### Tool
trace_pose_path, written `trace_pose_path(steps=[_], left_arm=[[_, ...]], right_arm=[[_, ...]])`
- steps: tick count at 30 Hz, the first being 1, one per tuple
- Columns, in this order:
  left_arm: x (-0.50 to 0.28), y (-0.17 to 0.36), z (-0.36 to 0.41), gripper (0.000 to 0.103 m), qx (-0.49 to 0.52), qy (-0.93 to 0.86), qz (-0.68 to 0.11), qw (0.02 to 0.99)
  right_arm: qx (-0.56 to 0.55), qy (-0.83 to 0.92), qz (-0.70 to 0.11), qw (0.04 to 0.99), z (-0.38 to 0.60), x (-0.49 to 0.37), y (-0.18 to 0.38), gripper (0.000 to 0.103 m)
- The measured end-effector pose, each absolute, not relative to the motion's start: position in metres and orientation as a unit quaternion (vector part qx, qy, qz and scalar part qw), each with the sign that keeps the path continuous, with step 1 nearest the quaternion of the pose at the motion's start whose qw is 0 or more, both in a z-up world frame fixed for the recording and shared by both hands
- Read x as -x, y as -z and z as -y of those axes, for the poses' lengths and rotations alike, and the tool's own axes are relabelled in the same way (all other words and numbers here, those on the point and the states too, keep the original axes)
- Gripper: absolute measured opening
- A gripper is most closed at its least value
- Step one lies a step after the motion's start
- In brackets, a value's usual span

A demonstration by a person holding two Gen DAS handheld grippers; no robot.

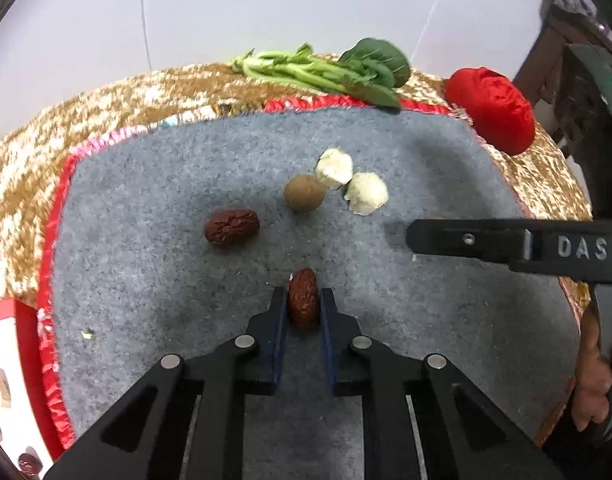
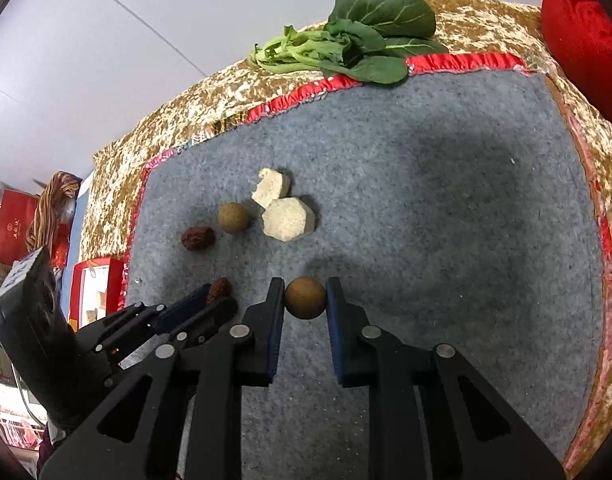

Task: Organize fruits
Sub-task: 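Carry the held date and kiwi over the white tray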

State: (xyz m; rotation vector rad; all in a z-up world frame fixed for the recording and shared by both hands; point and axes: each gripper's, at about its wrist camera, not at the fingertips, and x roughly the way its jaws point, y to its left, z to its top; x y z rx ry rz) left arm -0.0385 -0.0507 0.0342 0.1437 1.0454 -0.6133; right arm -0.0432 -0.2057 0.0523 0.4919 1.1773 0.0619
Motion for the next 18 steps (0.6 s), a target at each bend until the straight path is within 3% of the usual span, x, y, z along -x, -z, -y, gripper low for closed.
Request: trace_pose_path(steps=[10, 18], left_arm=[[0.073, -0.095, -0.029, 0.014, -0.022, 0.203, -0.429, 0.88], [0.092, -0.093, -0.118, 0.014, 0.02, 0.058, -0.425, 0.903]], right_arm=[[-0.238, -0.115, -0.519, 0.813, 0.163, 0.042, -0.068, 0.022], [-0.226, -0.217, -0.496, 0.81, 0.076, 0.048, -0.077, 0.022]])
